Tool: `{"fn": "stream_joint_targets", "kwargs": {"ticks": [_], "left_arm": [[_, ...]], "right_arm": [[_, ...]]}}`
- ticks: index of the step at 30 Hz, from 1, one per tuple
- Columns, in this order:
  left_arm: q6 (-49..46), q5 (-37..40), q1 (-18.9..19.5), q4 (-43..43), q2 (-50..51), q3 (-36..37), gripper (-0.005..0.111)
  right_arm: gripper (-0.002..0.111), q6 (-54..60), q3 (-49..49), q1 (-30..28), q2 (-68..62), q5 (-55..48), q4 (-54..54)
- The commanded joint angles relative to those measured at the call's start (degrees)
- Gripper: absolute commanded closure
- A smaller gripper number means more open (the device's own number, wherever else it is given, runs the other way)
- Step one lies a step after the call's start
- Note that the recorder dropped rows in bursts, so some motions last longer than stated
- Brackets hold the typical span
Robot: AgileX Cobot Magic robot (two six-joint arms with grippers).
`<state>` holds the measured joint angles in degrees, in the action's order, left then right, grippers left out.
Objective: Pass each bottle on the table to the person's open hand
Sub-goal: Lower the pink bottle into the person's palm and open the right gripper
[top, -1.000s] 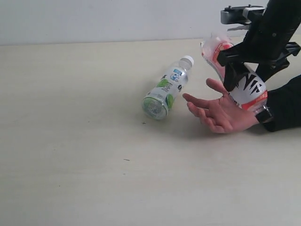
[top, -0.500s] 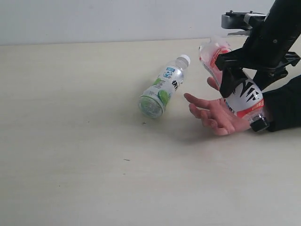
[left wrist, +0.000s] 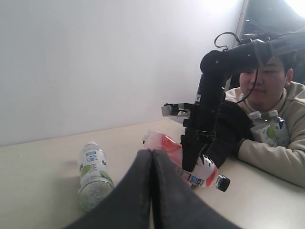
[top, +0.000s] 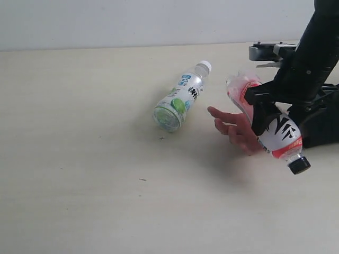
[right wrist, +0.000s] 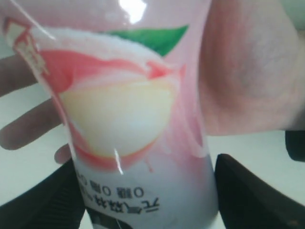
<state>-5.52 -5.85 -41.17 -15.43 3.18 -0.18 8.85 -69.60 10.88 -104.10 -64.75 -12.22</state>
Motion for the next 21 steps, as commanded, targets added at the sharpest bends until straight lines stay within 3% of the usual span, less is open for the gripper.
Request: {"fn": "stream_joint_targets", "kwargs": {"ticks": [1,6,8,18,21], "left_arm": [[-0.02,-0.1,0.12,-0.11,-0.1,0.18,0.106],[-0.02,-0.1,0.12,-0.11,-0.1,0.18,0.106],[-0.02,-0.1,0.12,-0.11,-0.1,0.18,0.106],[-0.02,-0.1,0.12,-0.11,-0.1,0.18,0.106],[-0.02,-0.1,0.12,-0.11,-0.1,0.18,0.106]], "right_arm": [[0.108,0.02,0.84,-0.28,0.14,4.24,0.29],[0.108,0.02,0.84,-0.28,0.14,4.53,0.29],[0.102,0.02,0.84,-0.28,0.14,4.53,0.29],[0.045,-0.07,0.84,-0.28,0.14,4.53,0.29],[0.035,-0.07,0.84,-0.28,0.14,4.66,0.29]]}}
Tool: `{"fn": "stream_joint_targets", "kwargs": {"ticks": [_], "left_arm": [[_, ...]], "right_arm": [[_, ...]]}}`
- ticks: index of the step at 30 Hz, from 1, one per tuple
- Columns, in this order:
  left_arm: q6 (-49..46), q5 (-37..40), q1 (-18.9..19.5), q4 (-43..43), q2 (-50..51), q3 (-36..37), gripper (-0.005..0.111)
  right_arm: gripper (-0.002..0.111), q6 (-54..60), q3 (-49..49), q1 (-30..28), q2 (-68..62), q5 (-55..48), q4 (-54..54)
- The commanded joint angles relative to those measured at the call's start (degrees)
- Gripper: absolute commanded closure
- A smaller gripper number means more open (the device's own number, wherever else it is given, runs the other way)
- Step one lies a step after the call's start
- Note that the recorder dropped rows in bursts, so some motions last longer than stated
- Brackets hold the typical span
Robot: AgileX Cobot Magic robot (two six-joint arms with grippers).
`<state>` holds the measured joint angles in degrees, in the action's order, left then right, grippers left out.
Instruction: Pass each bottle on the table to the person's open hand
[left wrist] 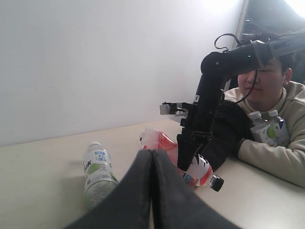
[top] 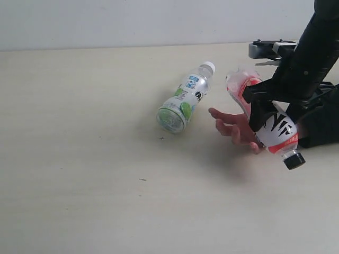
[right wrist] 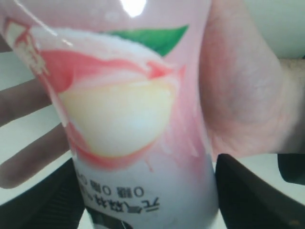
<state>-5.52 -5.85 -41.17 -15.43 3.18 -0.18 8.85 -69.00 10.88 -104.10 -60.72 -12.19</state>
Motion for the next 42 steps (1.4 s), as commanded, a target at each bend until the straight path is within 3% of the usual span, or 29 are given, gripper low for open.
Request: {"fn": "stream_joint_targets", "kwargs": {"ticks": [1,31,42], "left_arm": [[-0.02,-0.1,0.12,-0.11,-0.1,0.18,0.106],[-0.02,-0.1,0.12,-0.11,-0.1,0.18,0.106],[-0.02,-0.1,0.12,-0.11,-0.1,0.18,0.106]], "right_arm": [[0.033,-0.07,0.23,-0.28,0.14,0.63,0.26],[0.032,0.14,0.09,-0.28,2.82,2.38,0.76],[0.032,0.4,0.09,-0.28,12.0,3.57,0.75]]}}
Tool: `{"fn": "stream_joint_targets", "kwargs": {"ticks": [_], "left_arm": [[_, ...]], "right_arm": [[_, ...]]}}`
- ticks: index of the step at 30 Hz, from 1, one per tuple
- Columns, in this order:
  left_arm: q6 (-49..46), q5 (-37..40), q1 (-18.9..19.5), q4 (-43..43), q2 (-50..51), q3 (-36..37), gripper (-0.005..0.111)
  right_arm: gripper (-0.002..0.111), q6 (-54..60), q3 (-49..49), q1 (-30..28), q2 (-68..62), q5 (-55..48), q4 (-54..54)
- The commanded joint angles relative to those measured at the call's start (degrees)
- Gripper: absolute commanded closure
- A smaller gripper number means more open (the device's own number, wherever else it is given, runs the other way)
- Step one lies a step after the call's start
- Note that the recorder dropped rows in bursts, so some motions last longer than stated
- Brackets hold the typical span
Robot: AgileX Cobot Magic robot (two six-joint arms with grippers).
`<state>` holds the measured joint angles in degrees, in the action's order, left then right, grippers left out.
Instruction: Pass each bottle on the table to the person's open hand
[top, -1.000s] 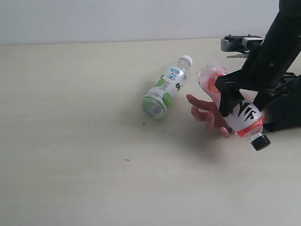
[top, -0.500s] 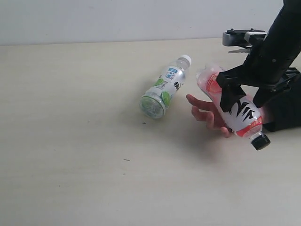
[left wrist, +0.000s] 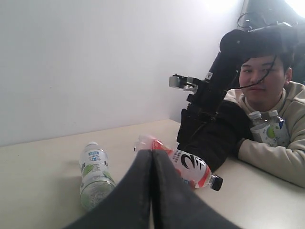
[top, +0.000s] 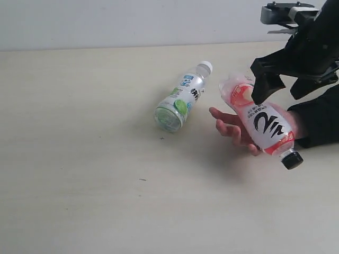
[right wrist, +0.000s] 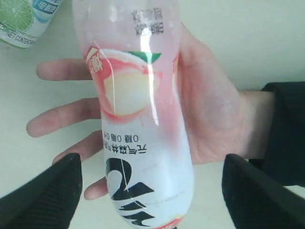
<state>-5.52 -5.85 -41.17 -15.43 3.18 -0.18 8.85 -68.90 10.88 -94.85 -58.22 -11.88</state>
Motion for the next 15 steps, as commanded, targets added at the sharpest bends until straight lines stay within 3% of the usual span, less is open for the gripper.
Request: {"fn": "stream_joint_targets", "kwargs": {"ticks": [1,2,4,7,9,15], "left_arm": [[-0.02,-0.1,0.12,-0.11,-0.1,0.18,0.106],[-0.02,-0.1,0.12,-0.11,-0.1,0.18,0.106],[-0.02,-0.1,0.12,-0.11,-0.1,0.18,0.106],[-0.02,-0.1,0.12,-0.11,-0.1,0.18,0.106],[-0.02,-0.1,0.12,-0.11,-0.1,0.18,0.106],[-0.02,-0.1,0.12,-0.11,-0.1,0.18,0.106]], "right_arm": [[0.033,0.7,0.0,-0.28,4.27,1.06,0.22],[0.036,1.94,0.0,-0.28,5.79,0.71,-0.12],[0.052,3.28,0.27,-0.28,10.3,0.13,-1.76],[0.091,5.71,5.07,-0.28,20.7,2.15,-5.79],[0.106,6.98,9.59,-0.28,27.18,5.08,-8.12],[0.108,9.42,27.88,-0.28,47.26,20.19,-10.59]]}}
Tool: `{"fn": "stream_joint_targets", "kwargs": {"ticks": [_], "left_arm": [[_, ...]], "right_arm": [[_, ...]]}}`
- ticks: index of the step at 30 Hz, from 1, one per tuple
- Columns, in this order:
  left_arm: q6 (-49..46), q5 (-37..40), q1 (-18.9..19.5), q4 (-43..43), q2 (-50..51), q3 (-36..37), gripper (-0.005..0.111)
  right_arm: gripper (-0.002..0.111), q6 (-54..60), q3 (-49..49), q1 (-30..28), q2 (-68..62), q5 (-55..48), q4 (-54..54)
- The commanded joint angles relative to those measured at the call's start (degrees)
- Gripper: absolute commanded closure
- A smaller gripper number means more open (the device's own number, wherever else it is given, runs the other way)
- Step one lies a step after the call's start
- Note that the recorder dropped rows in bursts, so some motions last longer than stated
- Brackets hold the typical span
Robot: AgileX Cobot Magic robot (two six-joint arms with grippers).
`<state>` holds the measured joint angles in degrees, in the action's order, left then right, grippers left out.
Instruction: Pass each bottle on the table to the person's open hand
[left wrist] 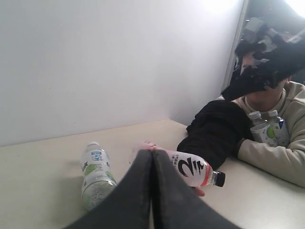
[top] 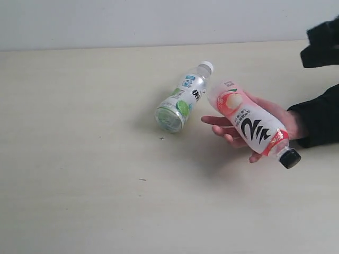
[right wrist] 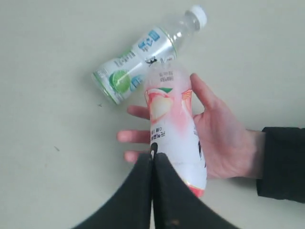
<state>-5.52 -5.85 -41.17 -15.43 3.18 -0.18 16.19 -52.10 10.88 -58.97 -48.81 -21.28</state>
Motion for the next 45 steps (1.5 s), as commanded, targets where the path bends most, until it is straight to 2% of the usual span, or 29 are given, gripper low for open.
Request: {"fn": "stream_joint_targets", "kwargs": {"ticks": [1,4,6,8,10,13,14,18,25,37,45], "left_arm": [[-0.02,-0.1,0.12,-0.11,-0.1,0.18,0.106],[-0.02,-0.1,0.12,-0.11,-0.1,0.18,0.106],[-0.02,-0.1,0.12,-0.11,-0.1,0.18,0.106],[-0.02,-0.1,0.12,-0.11,-0.1,0.18,0.106],[-0.02,-0.1,0.12,-0.11,-0.1,0.18,0.106],[-0.02,-0.1,0.12,-0.11,-0.1,0.18,0.106],[-0.02,-0.1,0.12,-0.11,-0.1,0.18,0.106],[-0.02,-0.1,0.12,-0.11,-0.1,0.18,0.106],[-0.02,-0.1,0.12,-0.11,-0.1,0.18,0.106],[-0.02,-0.1,0.12,-0.11,-0.1,0.18,0.106],[-0.02,-0.1,0.12,-0.11,-0.1,0.18,0.106]], "right_arm": [[0.108,2.08,14.19,-0.28,14.63,13.36,-1.19],[0.108,1.16,25.76,-0.28,25.68,23.45,-6.47],[0.108,1.16,30.0,-0.17,32.54,31.09,-11.79],[0.108,1.44,31.57,1.14,36.31,34.31,-11.97],[0.108,2.04,31.84,1.38,38.52,31.7,-10.92],[0.108,2.04,31.84,1.48,39.57,23.06,0.25],[0.108,1.89,31.84,1.48,39.57,23.08,1.43],[0.108,1.76,31.84,1.48,39.67,23.64,-1.19],[0.108,1.76,31.84,5.47,39.67,23.65,0.76],[0.108,1.76,31.84,5.79,42.15,25.35,0.45],[0.108,1.72,31.84,5.79,52.82,25.23,0.58]]}}
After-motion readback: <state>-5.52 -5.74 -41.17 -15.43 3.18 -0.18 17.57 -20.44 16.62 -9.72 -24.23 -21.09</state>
